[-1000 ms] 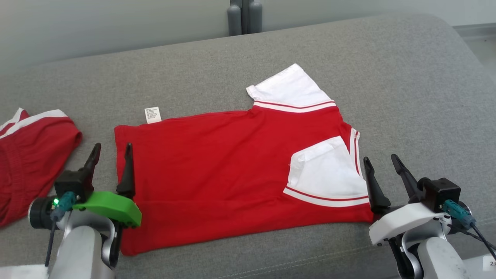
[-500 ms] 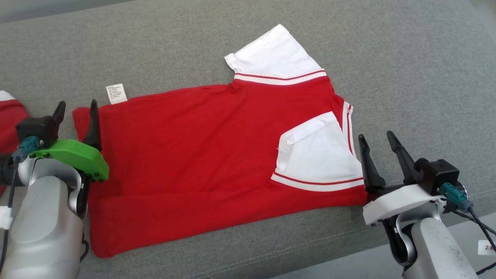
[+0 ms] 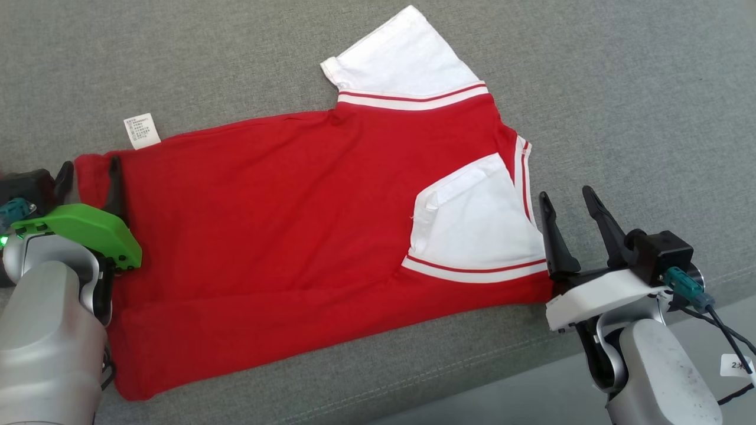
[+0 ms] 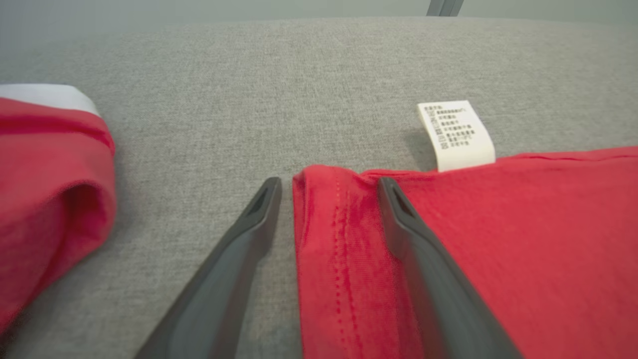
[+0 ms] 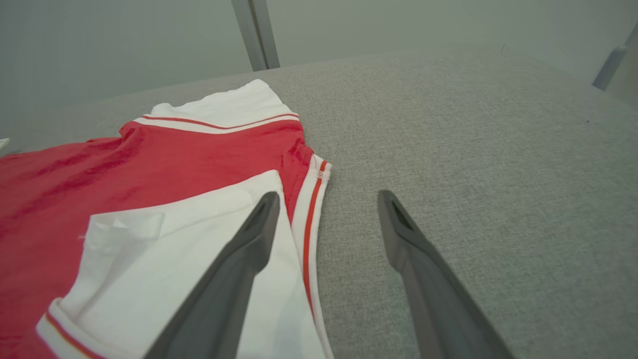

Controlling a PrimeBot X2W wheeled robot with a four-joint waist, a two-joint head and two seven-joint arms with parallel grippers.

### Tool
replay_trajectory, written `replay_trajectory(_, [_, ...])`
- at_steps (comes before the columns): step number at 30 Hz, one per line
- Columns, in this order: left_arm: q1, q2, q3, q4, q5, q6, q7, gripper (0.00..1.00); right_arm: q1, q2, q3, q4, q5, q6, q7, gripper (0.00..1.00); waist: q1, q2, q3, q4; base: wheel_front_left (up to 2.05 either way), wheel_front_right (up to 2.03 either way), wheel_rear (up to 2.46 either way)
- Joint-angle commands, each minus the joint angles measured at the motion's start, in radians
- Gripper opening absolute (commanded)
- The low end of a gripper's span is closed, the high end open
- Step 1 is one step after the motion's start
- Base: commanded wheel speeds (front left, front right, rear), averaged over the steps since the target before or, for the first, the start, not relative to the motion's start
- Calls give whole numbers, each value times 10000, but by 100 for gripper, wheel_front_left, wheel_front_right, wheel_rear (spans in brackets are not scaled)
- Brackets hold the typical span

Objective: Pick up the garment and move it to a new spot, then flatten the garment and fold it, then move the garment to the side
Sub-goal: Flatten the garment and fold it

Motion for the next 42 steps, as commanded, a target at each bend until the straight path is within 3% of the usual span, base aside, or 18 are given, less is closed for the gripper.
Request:
replay_trajectory(1, [-180, 76, -99, 162, -123, -17, -54, 96, -152, -1, -15, 36, -58, -11, -60, 100, -1, 0, 20, -6, 0, 0, 0])
replay_trajectory(2, [-221, 62, -143, 199, -179, -17, -63, 61, -161, -1, -24, 39, -70, -11, -68, 100, -1, 0, 23, 2, 0, 0, 0])
replay_trajectory(4, [-289, 72, -223, 239, -223, -17, -112, 13, -186, 1, -39, 51, -97, -11, -74, 100, -1, 0, 26, 35, 0, 0, 0])
replay_trajectory(5, [-322, 83, -251, 222, -220, -18, -128, 0, -202, 3, -3, 48, -130, -11, -64, 100, -1, 0, 34, 62, 0, 0, 0])
replay_trajectory(11, [-405, 42, -350, -57, -191, -17, -168, 0, -828, -161, 349, 107, -187, -11, 117, 100, -1, 0, 47, 249, 0, 0, 0])
replay_trajectory(18, [-130, -116, -328, -883, -10, -15, -151, 0, -3199, -409, 953, 1242, -80, -11, 1117, 100, -1, 0, 95, 653, 0, 0, 0])
replay_trajectory(24, [-274, -448, -422, -1641, 226, -16, -151, 0, -5948, -564, 1379, 3723, 122, -9, 1929, 100, -1, 0, 434, 1250, 0, 0, 0])
replay_trajectory(31, [-546, -773, -666, -2145, 406, -14, -154, 0, -8356, -692, 1286, 6397, -53, -11, 2011, 100, -1, 0, 979, 1854, 0, 0, 0])
replay_trajectory(42, [-770, -1371, -1210, -2753, 499, -15, -153, 0, -10340, -1028, 772, 9397, -617, -11, 1720, 100, -1, 0, 1625, 2754, 0, 0, 0])
